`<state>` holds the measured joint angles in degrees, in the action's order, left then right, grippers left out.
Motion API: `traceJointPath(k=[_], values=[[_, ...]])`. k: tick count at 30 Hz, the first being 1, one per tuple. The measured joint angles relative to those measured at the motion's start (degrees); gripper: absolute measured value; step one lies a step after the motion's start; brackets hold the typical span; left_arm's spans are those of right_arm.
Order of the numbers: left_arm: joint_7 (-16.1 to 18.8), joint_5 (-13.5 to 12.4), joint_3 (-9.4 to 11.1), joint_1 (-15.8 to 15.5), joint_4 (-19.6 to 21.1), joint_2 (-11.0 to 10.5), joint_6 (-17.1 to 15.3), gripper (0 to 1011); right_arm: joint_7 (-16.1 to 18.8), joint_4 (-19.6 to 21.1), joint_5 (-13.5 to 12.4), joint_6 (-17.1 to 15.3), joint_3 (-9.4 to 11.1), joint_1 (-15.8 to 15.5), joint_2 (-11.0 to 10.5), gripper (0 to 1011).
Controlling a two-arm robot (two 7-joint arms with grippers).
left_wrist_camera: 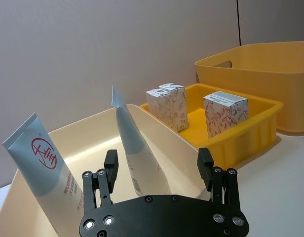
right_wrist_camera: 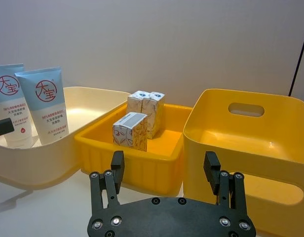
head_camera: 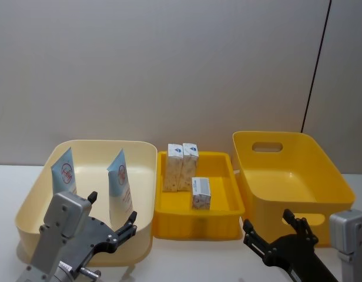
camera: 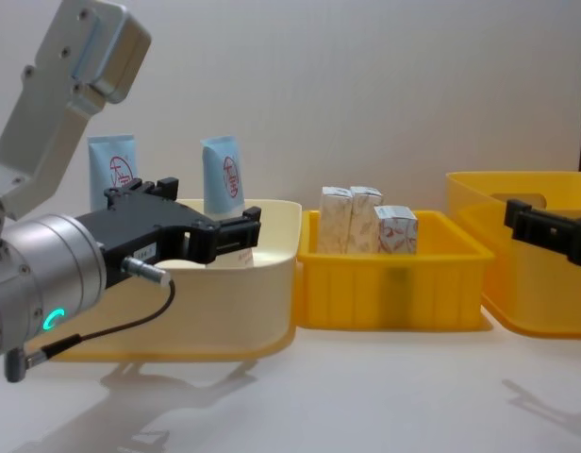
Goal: Bimanual collaborative sorting of washing and personal care products
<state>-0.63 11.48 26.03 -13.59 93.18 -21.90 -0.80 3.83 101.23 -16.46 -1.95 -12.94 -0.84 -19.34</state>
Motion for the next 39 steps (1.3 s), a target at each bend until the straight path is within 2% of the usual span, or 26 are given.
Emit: traceJointPath(k=[15,19,22,28,29,39], values=[[0.0,0.0,0.0,0.0,0.0,0.0,0.0,1000,0.0,0.03,0.0,-0.15,0.01,0.04,0.06,1001],[0.0,0.0,0.0,0.0,0.0,0.0,0.0,1000,-0.05,0.76,-0.14,-1.91,-0.05,0.48,0.29,1001],[0.0,0.0,0.0,0.0,0.0,0.0,0.0,1000,-0.2,1.65,-0.42,-4.36,-0.23,1.29,0.58,1001],[0.0,0.0,0.0,0.0,0.0,0.0,0.0,1000,-0.55,3.1,-1.09,-11.34,-1.04,4.23,1.4,1001],[0.0,0.0,0.0,0.0,0.0,0.0,0.0,1000,-0.66,3.24,-1.18,-13.53,-1.36,5.1,1.63,1001],[0.0,0.0,0.0,0.0,0.0,0.0,0.0,1000,-1.77,1.81,-1.11,-26.69,-4.24,12.36,3.75,1001]])
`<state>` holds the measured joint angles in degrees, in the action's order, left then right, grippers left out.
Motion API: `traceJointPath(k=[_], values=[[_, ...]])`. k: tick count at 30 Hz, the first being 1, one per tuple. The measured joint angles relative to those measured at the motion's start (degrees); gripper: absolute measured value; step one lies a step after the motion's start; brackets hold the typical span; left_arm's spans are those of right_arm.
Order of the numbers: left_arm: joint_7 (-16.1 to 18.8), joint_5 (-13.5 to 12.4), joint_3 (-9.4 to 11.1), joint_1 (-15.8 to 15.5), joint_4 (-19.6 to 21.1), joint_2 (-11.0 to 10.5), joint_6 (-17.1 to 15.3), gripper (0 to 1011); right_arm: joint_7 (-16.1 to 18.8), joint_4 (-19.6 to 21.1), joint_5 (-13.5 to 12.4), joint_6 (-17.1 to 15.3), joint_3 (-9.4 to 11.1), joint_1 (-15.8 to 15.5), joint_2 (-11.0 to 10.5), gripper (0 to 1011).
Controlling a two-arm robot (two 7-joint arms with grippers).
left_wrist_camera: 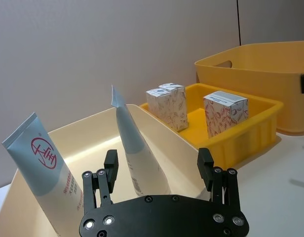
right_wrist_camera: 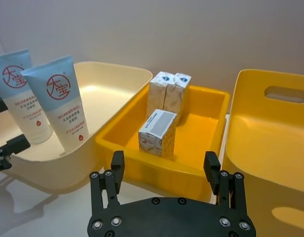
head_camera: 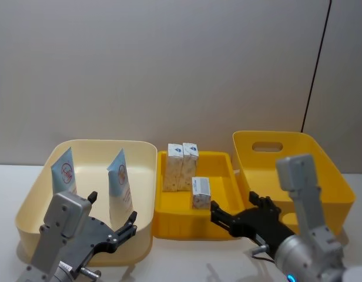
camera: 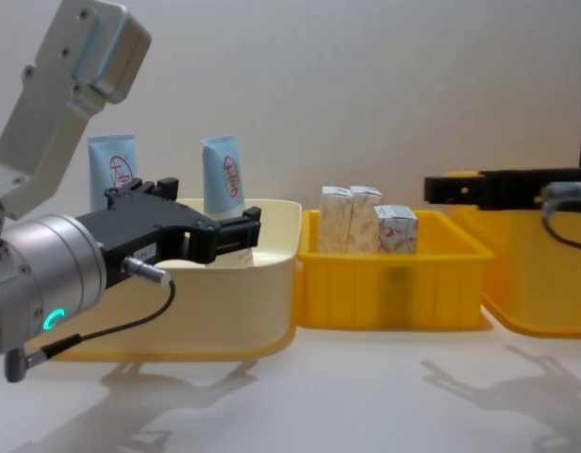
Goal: Bimanual collaborative sorting of washing and personal care products
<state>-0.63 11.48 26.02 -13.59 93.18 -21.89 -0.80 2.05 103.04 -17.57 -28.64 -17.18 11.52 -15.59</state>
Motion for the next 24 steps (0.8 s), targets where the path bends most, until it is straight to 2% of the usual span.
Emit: traceJointPath(k=[2,5,6,9,14,24], values=[[0.0,0.0,0.0,0.0,0.0,0.0,0.0,1000,-0.17,-0.59,0.12,-1.69,-0.45,1.19,0.38,1001],[0.0,0.0,0.0,0.0,0.0,0.0,0.0,1000,-0.63,-2.59,0.64,-5.89,-1.55,4.26,1.34,1001],[0.0,0.0,0.0,0.0,0.0,0.0,0.0,1000,-0.63,-2.59,0.64,-5.89,-1.55,4.26,1.34,1001],[0.0,0.0,0.0,0.0,0.0,0.0,0.0,1000,-1.03,-4.87,1.3,-9.25,-2.62,7.18,2.29,1001],[0.0,-0.01,0.0,0.0,0.0,0.0,0.0,1000,-1.54,-8.29,2.35,-12.93,-3.99,11.17,3.55,1001],[0.0,0.0,0.0,0.0,0.0,0.0,0.0,1000,-2.07,-12.91,3.34,-16.57,-4.98,16.24,5.55,1001]])
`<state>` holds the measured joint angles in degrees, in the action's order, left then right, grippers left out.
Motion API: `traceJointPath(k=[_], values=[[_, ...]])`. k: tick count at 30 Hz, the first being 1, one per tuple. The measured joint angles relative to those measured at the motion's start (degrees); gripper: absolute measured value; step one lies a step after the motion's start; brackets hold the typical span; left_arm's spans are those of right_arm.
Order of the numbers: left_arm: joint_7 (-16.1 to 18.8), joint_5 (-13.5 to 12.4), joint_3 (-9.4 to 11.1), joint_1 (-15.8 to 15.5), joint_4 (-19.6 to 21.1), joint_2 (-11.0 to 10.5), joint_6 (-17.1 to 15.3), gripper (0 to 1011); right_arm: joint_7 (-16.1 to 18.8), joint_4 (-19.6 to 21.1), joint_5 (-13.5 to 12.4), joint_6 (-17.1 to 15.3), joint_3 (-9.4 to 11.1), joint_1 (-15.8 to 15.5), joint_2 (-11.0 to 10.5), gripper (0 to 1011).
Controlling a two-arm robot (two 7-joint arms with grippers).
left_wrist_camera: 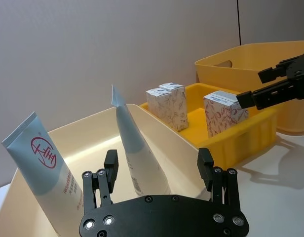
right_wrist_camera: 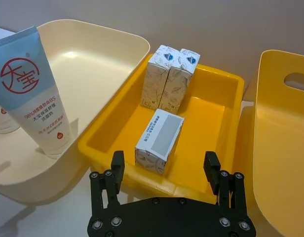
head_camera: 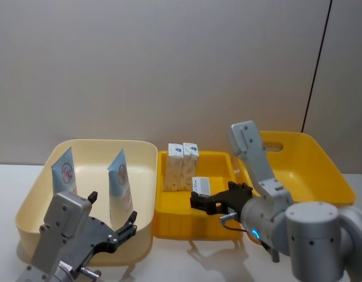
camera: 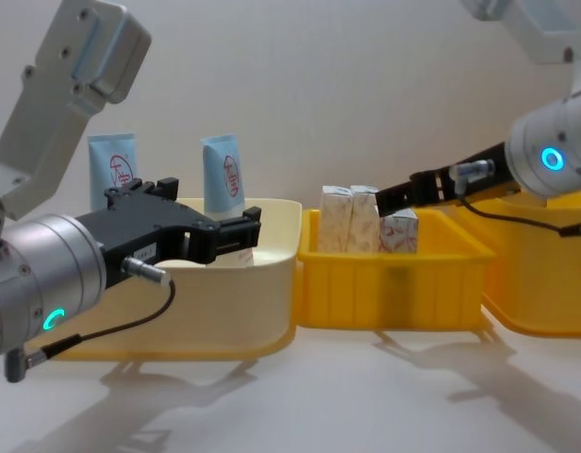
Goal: Bimanual collaborative sorting of washing and personal care products
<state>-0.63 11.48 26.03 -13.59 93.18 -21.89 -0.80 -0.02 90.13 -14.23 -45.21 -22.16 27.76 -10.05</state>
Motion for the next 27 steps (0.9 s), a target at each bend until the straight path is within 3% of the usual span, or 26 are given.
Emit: traceJointPath(k=[11,27], values=[[0.0,0.0,0.0,0.0,0.0,0.0,0.0,1000,-0.93,-4.61,0.42,-3.3,0.12,4.15,2.95,1001],[0.0,0.0,0.0,0.0,0.0,0.0,0.0,1000,-2.2,-10.29,0.21,-5.19,2.19,6.87,6.85,1001]])
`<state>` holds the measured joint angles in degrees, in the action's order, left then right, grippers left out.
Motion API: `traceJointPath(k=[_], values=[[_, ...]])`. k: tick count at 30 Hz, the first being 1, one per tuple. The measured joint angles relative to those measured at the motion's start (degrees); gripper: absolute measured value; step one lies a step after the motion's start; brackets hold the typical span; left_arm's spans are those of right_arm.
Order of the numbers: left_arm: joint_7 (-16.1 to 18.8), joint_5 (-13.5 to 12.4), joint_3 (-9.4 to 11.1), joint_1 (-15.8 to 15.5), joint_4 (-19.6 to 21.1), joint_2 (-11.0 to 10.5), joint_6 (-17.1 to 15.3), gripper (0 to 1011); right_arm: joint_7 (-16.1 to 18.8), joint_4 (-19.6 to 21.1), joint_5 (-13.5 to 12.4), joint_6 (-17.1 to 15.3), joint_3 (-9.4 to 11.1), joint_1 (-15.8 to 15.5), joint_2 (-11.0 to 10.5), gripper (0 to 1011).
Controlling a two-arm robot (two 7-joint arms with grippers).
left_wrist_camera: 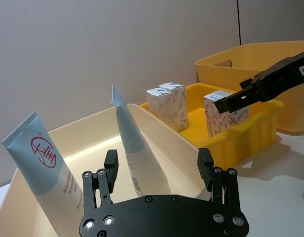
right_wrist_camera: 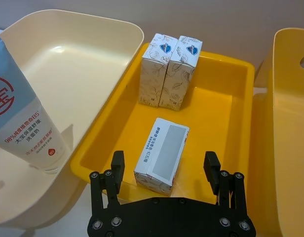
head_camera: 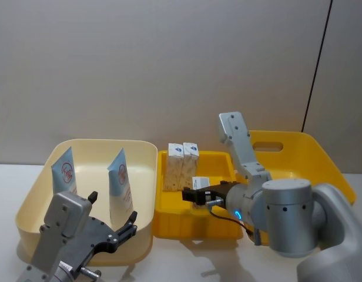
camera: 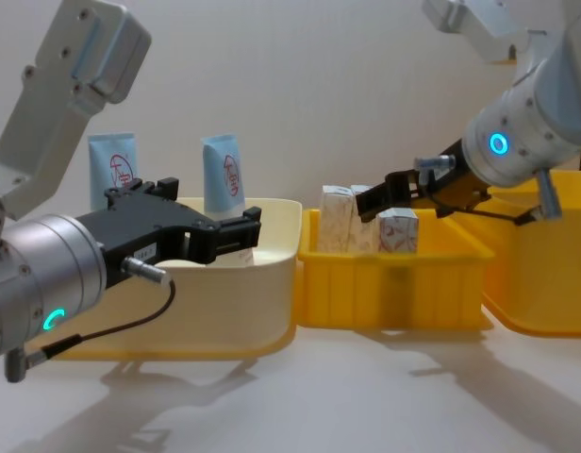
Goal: Bimanual collaborative sorting of washing and personal care products
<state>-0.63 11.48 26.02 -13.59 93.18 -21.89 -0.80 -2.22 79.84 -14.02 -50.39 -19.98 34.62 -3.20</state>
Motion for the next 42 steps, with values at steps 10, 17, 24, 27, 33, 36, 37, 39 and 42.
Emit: traceJointPath(k=[10,17,24,27,33,36,37,39,42], values=[[0.0,0.0,0.0,0.0,0.0,0.0,0.0,1000,-0.03,-3.07,-0.34,0.21,0.6,0.92,1.91,1001],[0.0,0.0,0.0,0.0,0.0,0.0,0.0,1000,-0.3,-4.51,0.62,0.88,-0.1,1.52,2.3,1001],[0.0,0.0,0.0,0.0,0.0,0.0,0.0,1000,-0.46,-5.63,2.2,1.79,-1.37,2.06,2.02,1001],[0.0,0.0,0.0,0.0,0.0,-0.01,0.0,1000,-0.48,-5.95,2.71,2.1,-1.77,2.23,1.9,1001],[0.0,0.0,0.0,0.0,0.0,0.0,0.0,1000,-0.53,-6.39,3.42,2.55,-2.32,2.46,1.72,917],[0.0,0.0,0.0,0.0,0.0,0.0,0.0,1000,-0.55,-6.55,3.66,2.66,-2.49,2.53,1.65,836],[0.0,0.0,0.0,0.0,0.0,-0.01,0.0,1000,-0.56,-6.58,3.71,2.71,-2.53,2.55,1.64,809],[0.0,0.0,0.0,0.0,0.0,0.0,0.0,1000,-0.56,-6.68,3.85,2.83,-2.62,2.59,1.6,743],[0.0,0.0,0.0,0.0,0.0,0.0,0.0,1000,-0.56,-6.77,4.01,2.93,-2.74,2.65,1.57,647]])
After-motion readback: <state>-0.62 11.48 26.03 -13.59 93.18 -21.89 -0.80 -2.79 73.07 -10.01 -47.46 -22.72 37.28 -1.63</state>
